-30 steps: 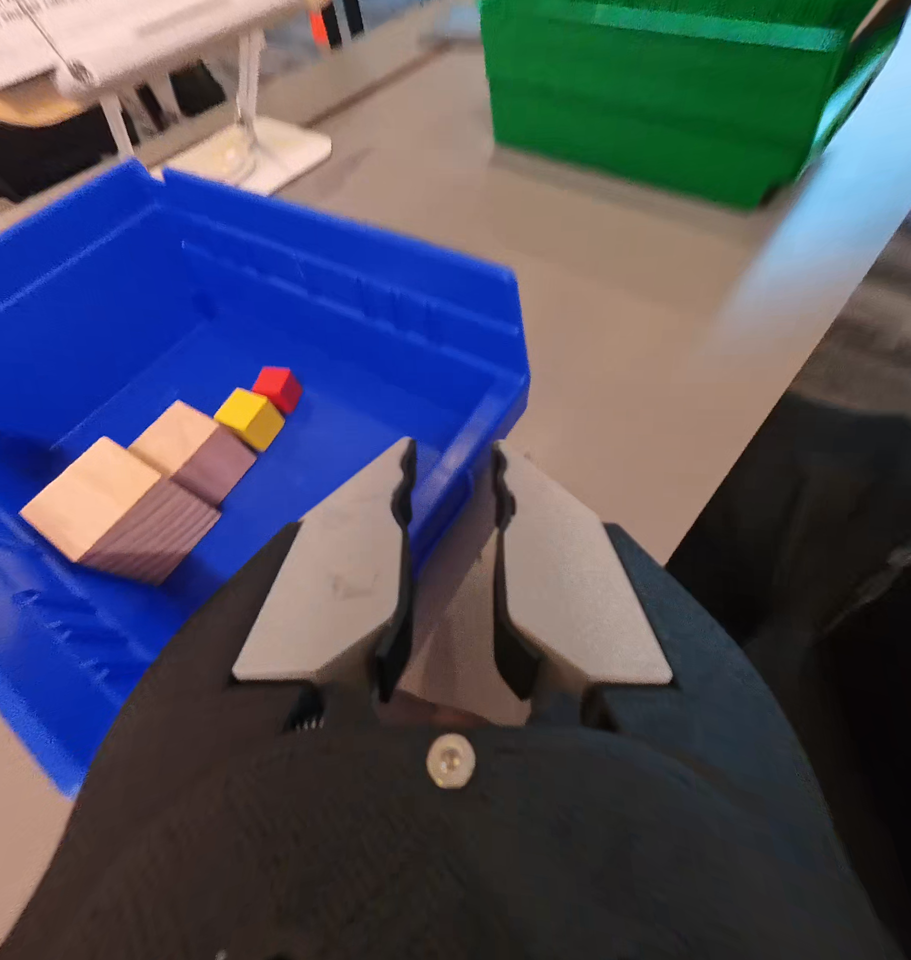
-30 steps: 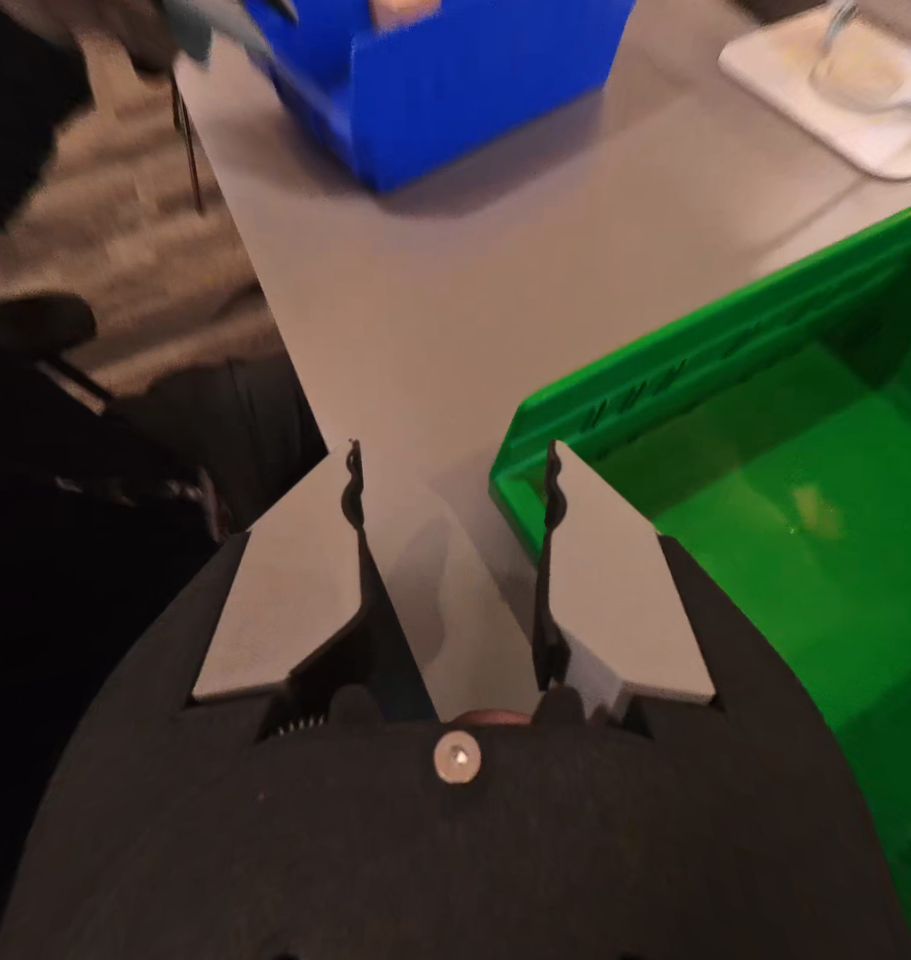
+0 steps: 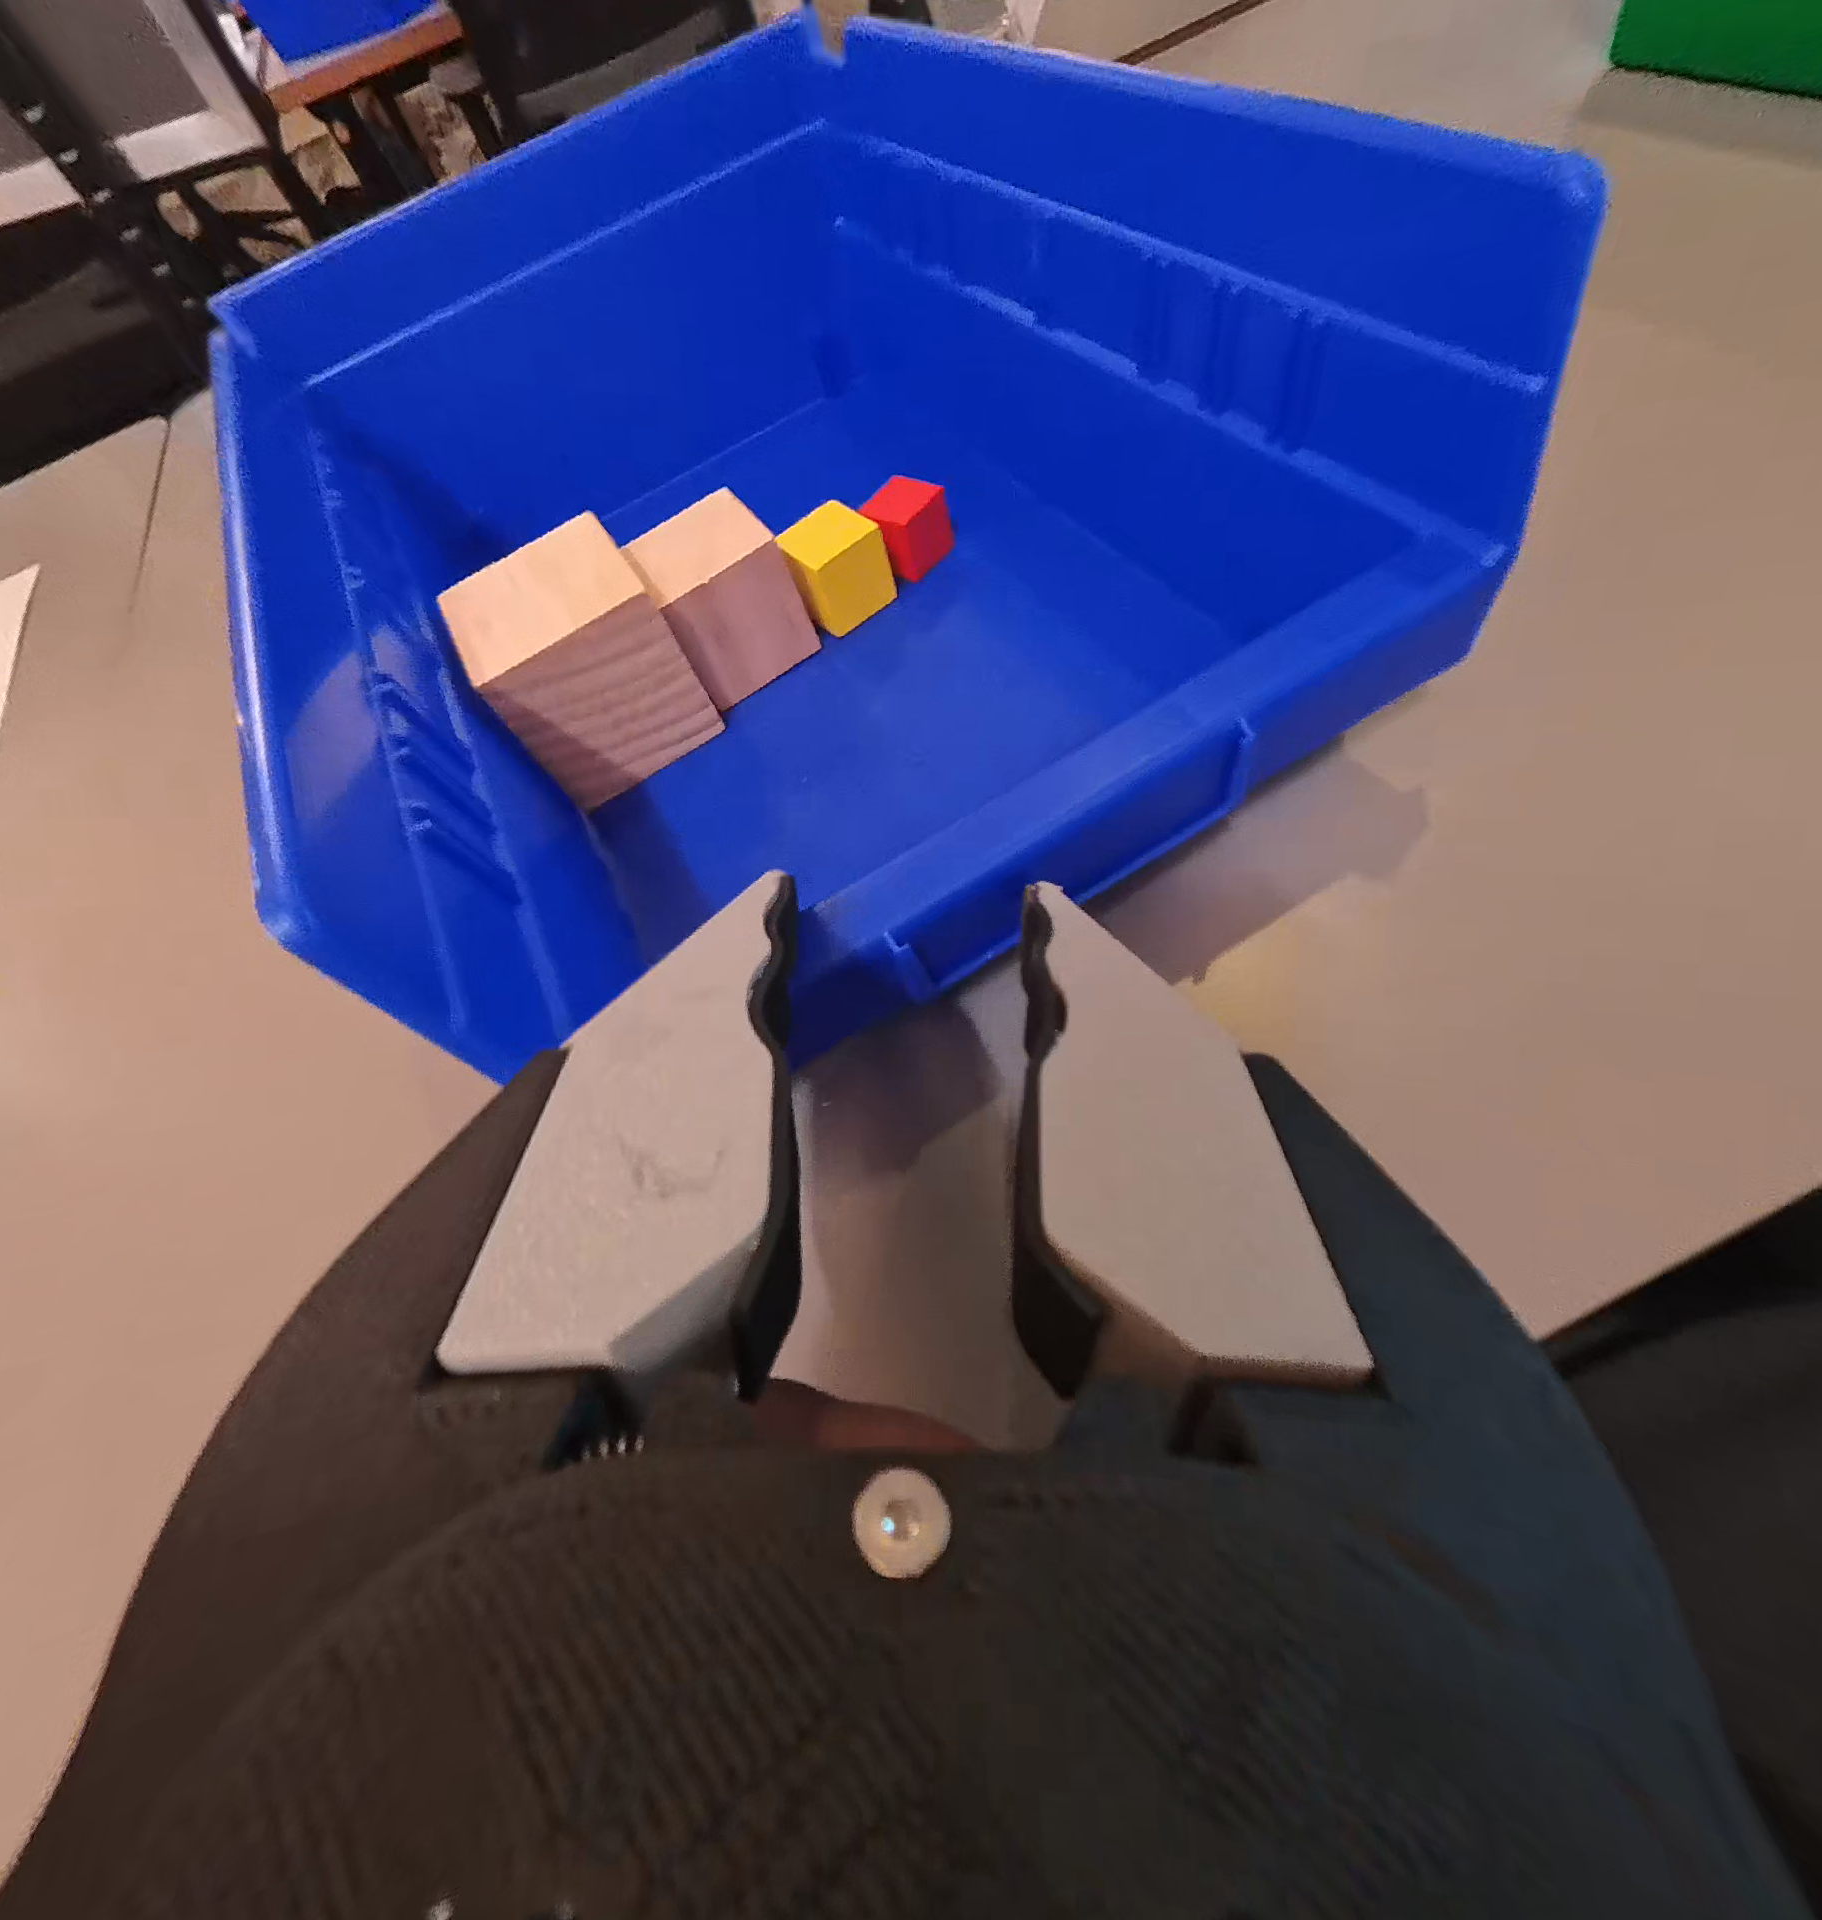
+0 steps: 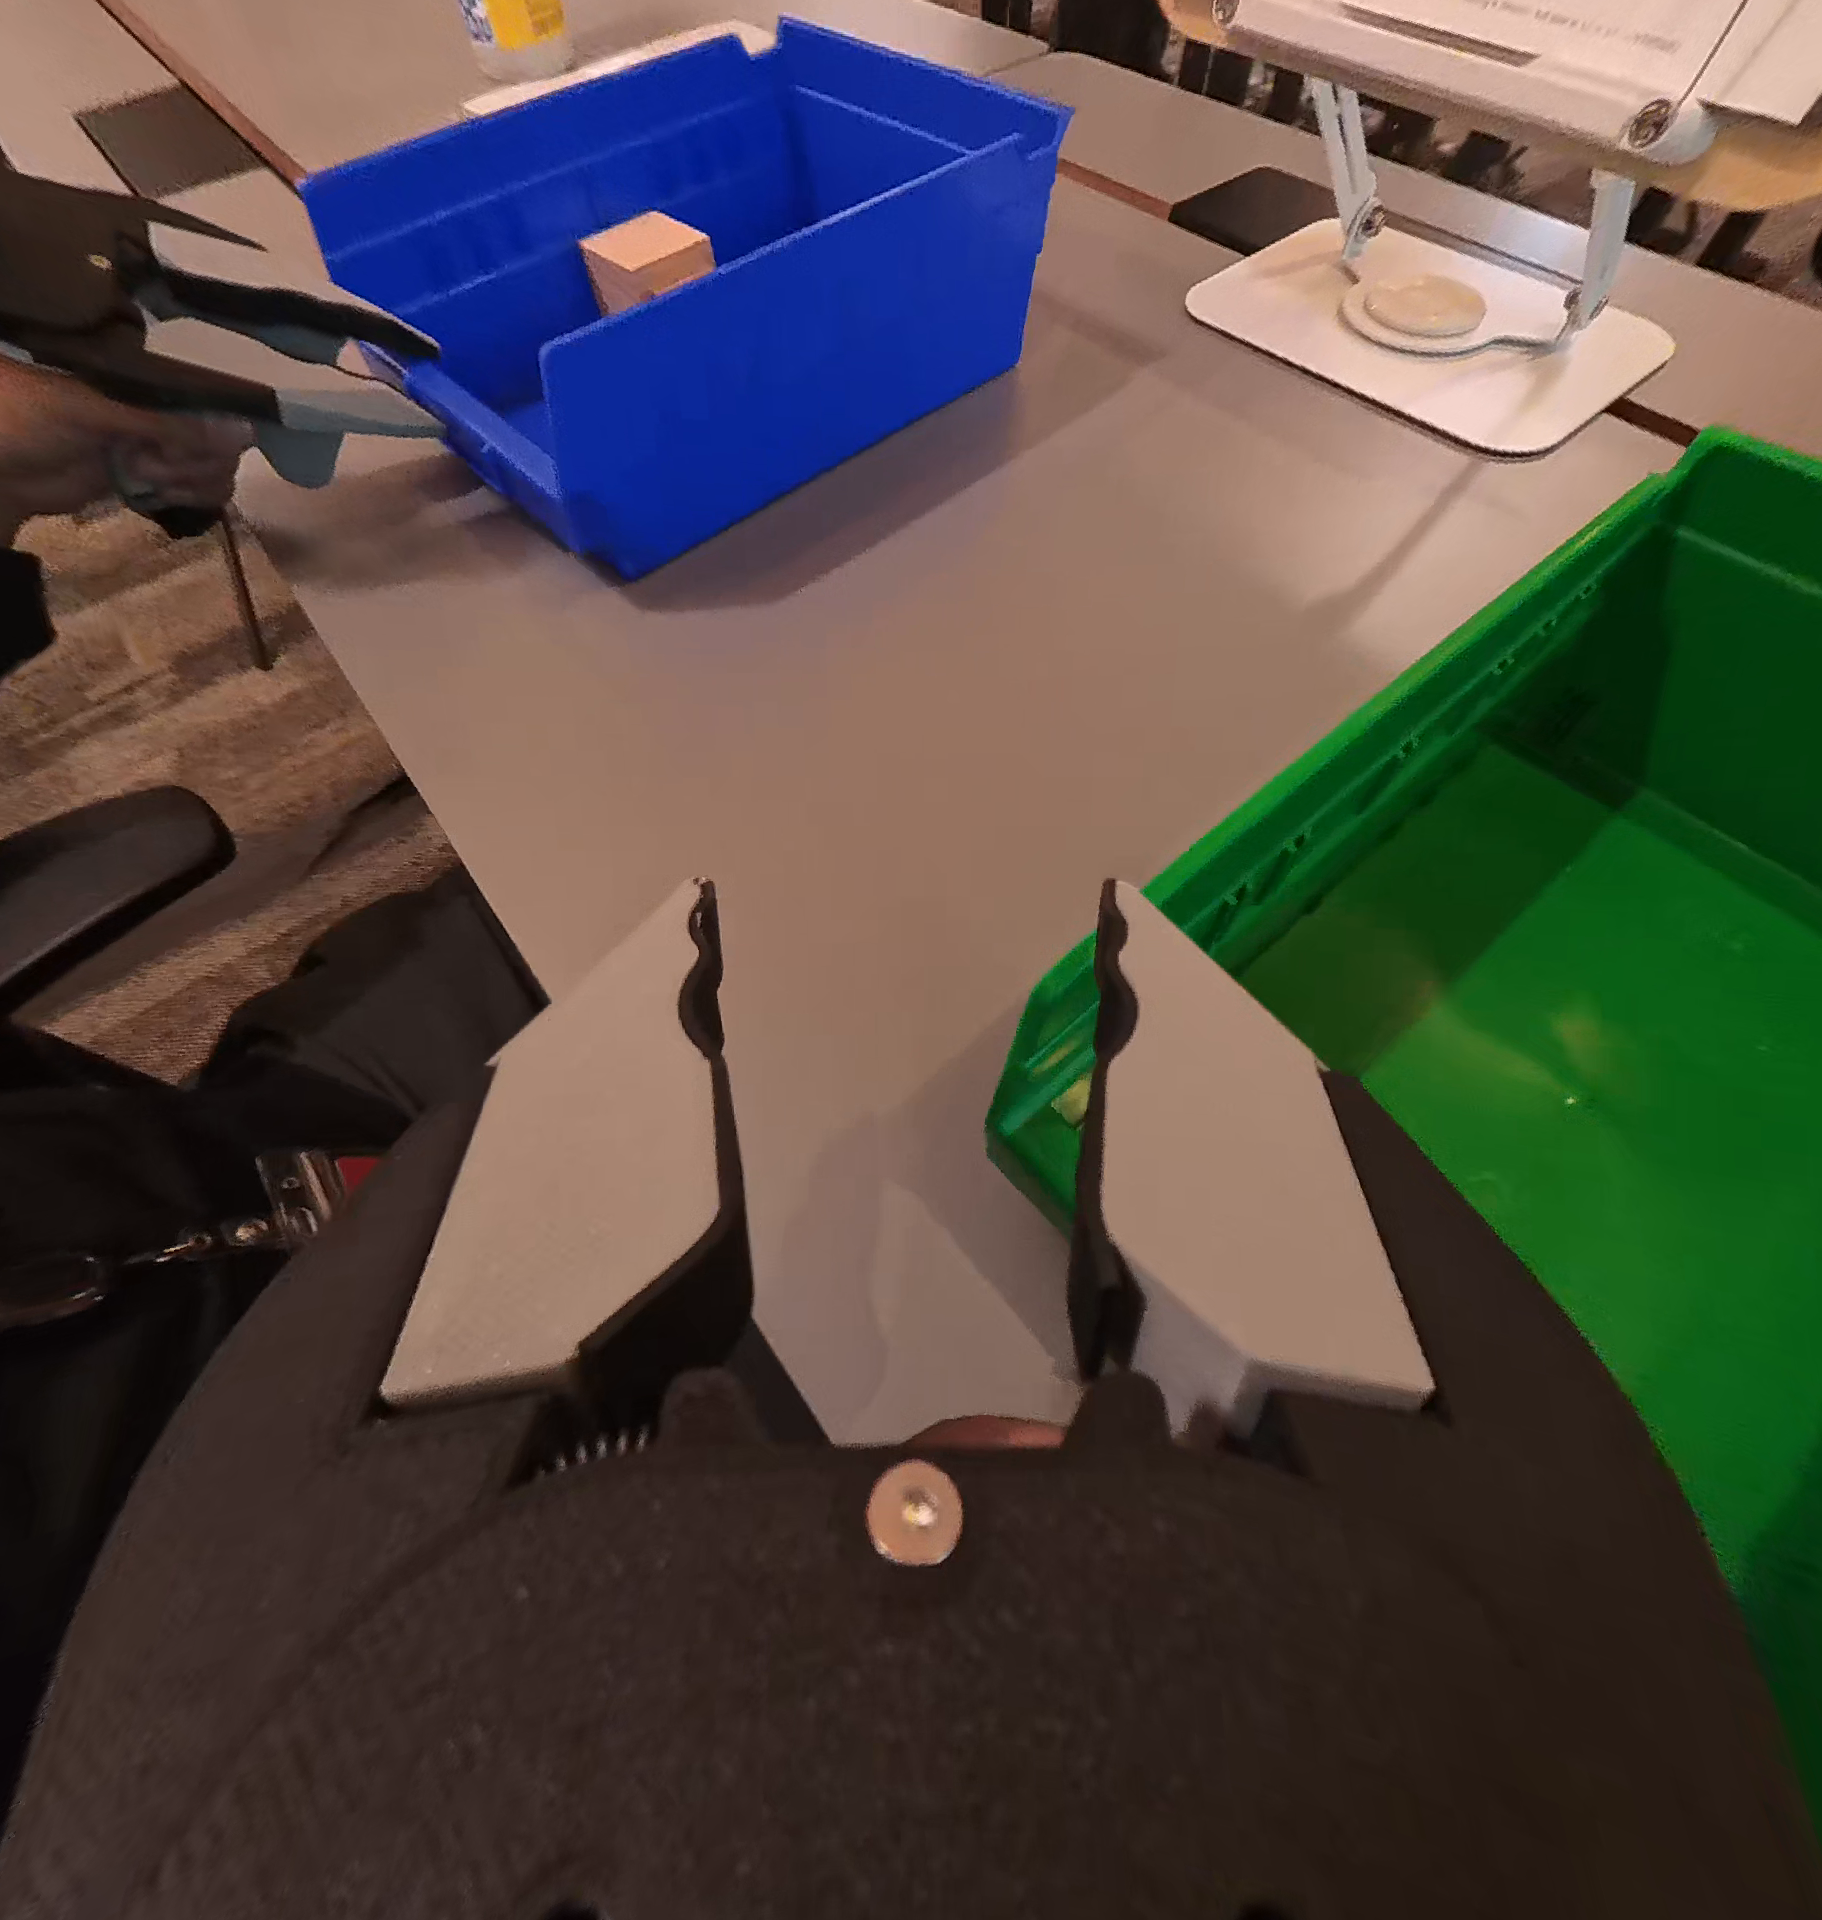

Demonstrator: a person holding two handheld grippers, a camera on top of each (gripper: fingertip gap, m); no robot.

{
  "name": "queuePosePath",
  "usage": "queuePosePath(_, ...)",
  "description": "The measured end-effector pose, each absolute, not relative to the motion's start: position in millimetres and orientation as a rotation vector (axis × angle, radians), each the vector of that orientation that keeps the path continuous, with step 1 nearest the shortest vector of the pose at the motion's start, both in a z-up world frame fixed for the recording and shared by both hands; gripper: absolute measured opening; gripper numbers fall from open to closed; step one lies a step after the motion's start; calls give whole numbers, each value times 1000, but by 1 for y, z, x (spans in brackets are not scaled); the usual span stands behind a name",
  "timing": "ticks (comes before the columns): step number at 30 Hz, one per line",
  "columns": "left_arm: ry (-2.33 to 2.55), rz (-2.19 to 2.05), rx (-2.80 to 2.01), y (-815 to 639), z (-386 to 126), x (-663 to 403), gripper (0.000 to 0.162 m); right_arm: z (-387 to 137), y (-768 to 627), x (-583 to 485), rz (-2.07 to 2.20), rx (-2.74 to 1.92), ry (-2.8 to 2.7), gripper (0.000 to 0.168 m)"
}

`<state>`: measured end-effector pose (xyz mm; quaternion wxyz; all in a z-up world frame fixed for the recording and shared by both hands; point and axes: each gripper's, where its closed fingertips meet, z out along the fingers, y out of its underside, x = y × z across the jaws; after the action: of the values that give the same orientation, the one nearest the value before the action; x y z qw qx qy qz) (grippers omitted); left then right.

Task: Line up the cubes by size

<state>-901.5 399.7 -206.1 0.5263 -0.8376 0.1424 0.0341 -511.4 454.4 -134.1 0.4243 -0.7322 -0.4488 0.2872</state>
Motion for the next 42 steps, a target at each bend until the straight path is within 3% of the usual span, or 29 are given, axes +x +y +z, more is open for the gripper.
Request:
queuePosePath(7,206,90,-2014,389,-190,-927,38,-129,473,-492,643,-1846,-1038,70)
queuePosePath(11,155,82,-1936,388,-154,-932,45,-115,492,-484,613,-1818,-958,71)
queuePosePath(15,409,24,-1899,419,-114,-908,40,-91,503,-488,614,-1764,-949,74)
queuePosePath(20,1052,-7,-2052,456,-124,-889,69,-75,505,-504,642,-1743,-999,81)
queuePosePath(27,1422,311,-2351,503,-179,-949,64,-87,553,-455,357,-1818,-836,94)
queuePosePath(33,1579,440,-2366,510,-210,-950,68,-123,539,-435,479,-1990,-902,83)
queuePosePath(39,1405,273,-2015,483,-172,-875,68,-154,510,-440,366,-2058,-1145,77)
queuePosePath(42,1287,165,-1952,447,-174,-838,68,-174,502,-462,430,-2073,-1249,56)
